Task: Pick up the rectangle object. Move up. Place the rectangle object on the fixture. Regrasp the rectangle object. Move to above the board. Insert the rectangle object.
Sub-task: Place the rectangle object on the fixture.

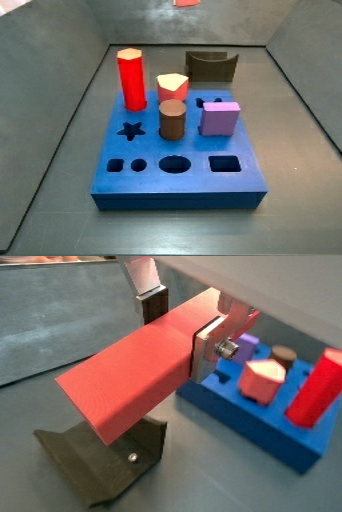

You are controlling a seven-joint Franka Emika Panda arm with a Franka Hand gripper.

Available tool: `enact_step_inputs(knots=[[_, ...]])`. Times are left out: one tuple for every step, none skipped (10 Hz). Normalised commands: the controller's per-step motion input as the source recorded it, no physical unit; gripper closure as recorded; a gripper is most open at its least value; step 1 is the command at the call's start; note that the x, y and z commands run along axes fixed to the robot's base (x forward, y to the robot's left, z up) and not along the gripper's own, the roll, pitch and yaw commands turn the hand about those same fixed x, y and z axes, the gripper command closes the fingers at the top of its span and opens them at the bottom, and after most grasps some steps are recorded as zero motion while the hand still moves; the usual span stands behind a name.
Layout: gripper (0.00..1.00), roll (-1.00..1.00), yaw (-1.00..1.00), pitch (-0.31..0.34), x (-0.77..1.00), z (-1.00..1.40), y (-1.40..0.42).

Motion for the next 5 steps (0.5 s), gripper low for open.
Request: enact_step_inputs(knots=[[1.00, -1.00, 0.06, 0.185, 1.00, -0.05, 0.04], [1.00, -1.00, 0.03, 0.193, 1.00, -0.05, 0.05], [1.00, -1.00, -0.03, 0.202, 0.96, -0.05, 0.05], [1.00, -1.00, -0.05, 0.205, 0.91, -0.04, 0.05], [1.00, -0.85, -0.10, 0.177, 0.82, -0.03, 0.05]])
